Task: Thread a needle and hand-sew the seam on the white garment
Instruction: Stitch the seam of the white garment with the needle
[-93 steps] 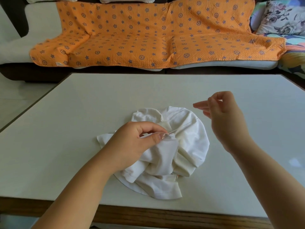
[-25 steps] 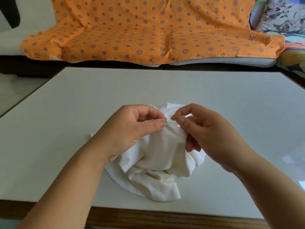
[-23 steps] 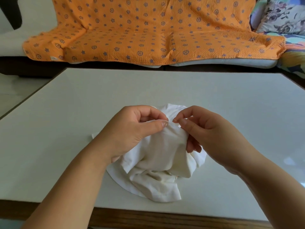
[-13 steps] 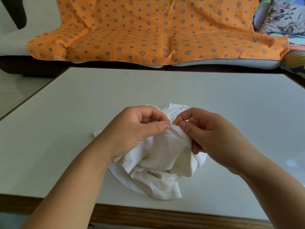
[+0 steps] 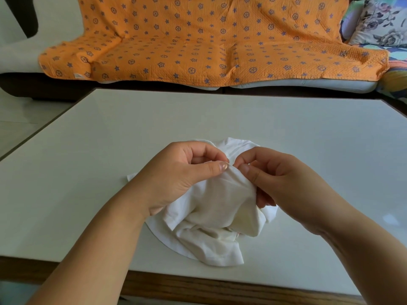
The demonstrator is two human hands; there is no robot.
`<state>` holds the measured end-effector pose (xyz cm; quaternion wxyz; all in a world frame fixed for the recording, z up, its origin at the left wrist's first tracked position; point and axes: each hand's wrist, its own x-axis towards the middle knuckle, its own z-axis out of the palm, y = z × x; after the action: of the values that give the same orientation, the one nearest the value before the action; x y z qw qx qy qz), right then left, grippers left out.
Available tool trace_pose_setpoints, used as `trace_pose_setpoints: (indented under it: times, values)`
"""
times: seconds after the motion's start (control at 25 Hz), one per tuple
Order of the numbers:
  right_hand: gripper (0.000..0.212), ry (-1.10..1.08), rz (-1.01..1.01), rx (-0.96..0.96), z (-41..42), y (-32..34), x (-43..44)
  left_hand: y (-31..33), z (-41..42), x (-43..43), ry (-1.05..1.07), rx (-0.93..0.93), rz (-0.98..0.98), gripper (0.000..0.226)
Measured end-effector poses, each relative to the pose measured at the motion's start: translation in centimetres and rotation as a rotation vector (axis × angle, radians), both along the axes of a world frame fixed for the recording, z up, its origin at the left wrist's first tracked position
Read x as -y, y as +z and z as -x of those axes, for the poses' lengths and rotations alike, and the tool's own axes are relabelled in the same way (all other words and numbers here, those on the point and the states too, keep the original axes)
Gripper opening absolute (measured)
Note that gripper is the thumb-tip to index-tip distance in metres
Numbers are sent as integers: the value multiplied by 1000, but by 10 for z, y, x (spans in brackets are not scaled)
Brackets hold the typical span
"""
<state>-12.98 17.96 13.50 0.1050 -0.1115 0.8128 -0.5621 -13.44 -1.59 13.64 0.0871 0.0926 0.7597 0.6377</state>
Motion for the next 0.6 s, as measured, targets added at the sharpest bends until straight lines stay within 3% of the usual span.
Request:
trace_pose_setpoints:
  times: [0.6]
  values:
    - [17,3,62,19,1,-2,1,-1,0,2,-17,19,-21,12]
